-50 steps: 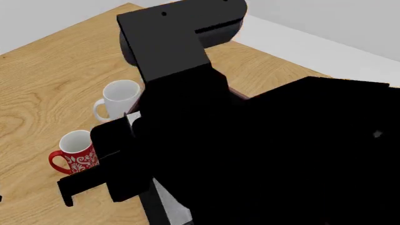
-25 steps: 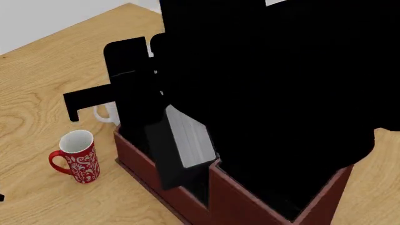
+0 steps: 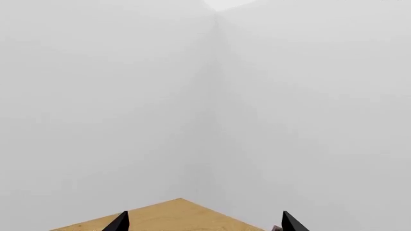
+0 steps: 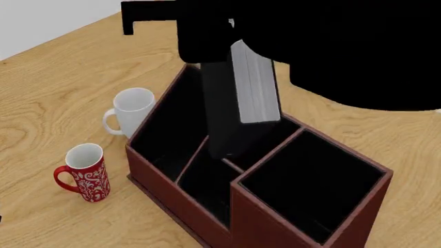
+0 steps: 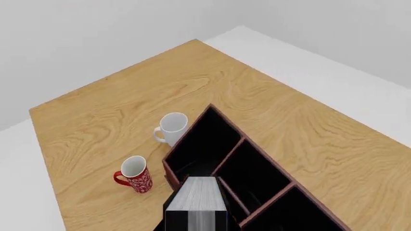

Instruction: Pick up the book and place it in the right compartment of the caddy.

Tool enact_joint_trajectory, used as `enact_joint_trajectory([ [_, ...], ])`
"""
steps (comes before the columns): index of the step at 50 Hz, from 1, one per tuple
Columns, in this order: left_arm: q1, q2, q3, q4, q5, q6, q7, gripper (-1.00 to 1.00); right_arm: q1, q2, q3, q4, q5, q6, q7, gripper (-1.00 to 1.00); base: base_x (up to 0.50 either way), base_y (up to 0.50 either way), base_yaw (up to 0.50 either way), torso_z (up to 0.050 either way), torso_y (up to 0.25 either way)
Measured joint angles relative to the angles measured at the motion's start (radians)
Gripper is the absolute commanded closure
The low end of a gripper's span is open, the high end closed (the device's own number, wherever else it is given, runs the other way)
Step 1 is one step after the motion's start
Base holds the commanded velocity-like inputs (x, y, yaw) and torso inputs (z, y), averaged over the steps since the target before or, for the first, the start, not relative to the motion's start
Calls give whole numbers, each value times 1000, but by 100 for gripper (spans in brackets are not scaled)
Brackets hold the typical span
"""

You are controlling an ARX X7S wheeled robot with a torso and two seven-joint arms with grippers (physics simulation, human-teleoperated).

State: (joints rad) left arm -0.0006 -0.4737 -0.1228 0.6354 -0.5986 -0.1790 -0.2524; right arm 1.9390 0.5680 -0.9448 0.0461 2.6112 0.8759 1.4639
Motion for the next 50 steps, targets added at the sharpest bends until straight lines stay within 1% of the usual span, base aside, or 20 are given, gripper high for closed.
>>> enact_joint_trajectory([
  [7, 0, -1, 2, -2, 1, 2, 0, -100, 32, 25, -23, 9, 28, -19, 37, 100, 0, 0, 0, 0, 0],
  [15, 0, -1, 3, -5, -1, 4, 1, -100, 58, 80, -65, -15, 60, -65, 69, 100, 0, 0, 0, 0, 1],
  [31, -10, -1, 7, -20, -5, 6, 2, -100, 103, 185, -176, -76, 83, -148, 84, 100, 0, 0, 0, 0, 1],
  [42, -8, -4, 2, -21, -12, 9, 0, -100, 96, 198, -240, -61, 39, -168, 51, 100, 0, 0, 0, 1, 1],
  [50, -7, -6, -1, -21, -18, 10, -1, -100, 82, 187, -276, -18, 5, -158, 15, 100, 0, 0, 0, 0, 1],
])
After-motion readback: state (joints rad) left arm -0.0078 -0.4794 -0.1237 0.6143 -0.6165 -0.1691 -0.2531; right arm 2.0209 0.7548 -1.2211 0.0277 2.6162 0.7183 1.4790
